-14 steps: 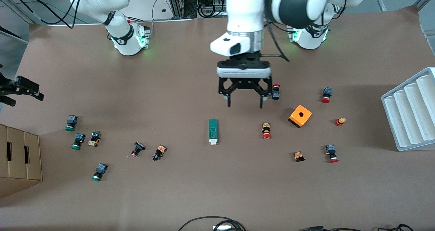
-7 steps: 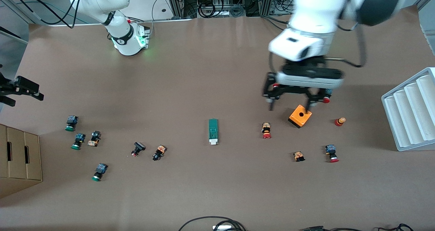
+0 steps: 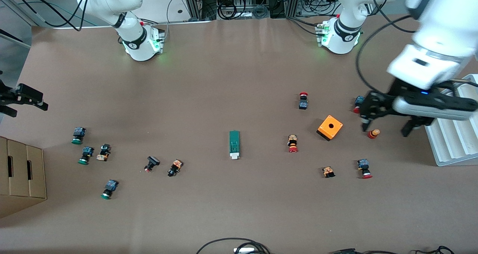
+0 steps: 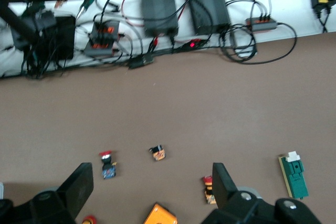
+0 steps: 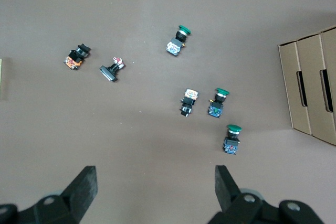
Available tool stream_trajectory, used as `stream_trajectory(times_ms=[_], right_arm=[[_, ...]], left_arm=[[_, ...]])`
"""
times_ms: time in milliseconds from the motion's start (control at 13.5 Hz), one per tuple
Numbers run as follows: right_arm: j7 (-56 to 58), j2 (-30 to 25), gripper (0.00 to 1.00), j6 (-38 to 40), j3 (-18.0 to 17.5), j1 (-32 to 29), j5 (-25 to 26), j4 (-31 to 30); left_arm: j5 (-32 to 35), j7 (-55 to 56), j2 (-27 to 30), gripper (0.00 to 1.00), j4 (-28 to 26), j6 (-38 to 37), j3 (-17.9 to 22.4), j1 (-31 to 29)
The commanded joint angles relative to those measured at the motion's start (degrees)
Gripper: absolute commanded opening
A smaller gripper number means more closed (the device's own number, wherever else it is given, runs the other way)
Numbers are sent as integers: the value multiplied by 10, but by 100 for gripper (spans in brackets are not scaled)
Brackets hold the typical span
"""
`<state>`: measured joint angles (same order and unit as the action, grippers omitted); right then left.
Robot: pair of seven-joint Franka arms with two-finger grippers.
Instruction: Close load switch with both arms
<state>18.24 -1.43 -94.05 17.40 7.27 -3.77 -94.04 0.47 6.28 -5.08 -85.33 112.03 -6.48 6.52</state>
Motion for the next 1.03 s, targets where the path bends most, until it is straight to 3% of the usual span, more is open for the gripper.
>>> stream_trajectory(times_ms=[0,369,961], right_arm=[[1,5,100,-3,1,2,11,9],[1,5,100,-3,1,2,11,9],[1,5,100,-3,1,2,10,9]], left_arm=[[-36,-23,21,100,-6,-68,56,1],[-36,-95,21,100,14,-189,157,0],[-28,-86,35,100,-40,-194,162,1]])
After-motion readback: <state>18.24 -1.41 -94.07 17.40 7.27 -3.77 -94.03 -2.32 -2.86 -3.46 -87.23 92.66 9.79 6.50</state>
